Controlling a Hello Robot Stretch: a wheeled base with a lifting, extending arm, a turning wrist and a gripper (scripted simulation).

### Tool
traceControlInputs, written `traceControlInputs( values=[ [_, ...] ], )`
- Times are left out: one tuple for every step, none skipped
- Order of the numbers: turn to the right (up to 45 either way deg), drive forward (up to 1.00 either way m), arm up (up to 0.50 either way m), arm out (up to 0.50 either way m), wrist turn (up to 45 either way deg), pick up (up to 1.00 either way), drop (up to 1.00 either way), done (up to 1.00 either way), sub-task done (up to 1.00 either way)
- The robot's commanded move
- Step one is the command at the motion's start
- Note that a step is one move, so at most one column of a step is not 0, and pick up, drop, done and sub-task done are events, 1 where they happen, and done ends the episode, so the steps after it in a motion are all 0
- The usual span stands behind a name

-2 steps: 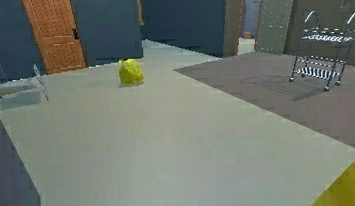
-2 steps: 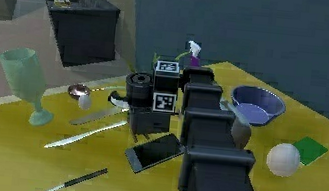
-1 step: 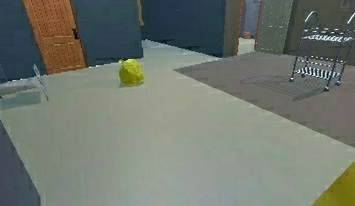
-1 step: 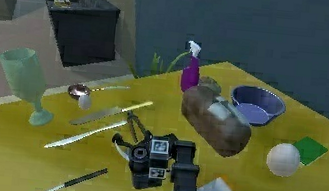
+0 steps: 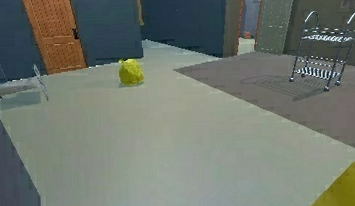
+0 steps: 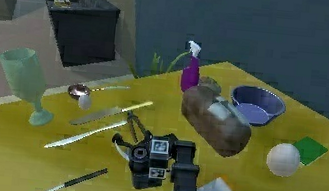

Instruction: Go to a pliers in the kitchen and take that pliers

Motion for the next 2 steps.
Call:
traceControlInputs(
  values=[
    [0.0, 0.0, 0.1, 0.0, 0.0, 0.0, 0.0, 0.0, 0.0],
    [0.0, 0.0, 0.0, 0.0, 0.0, 0.0, 0.0, 1.0, 0.0]
  ],
)
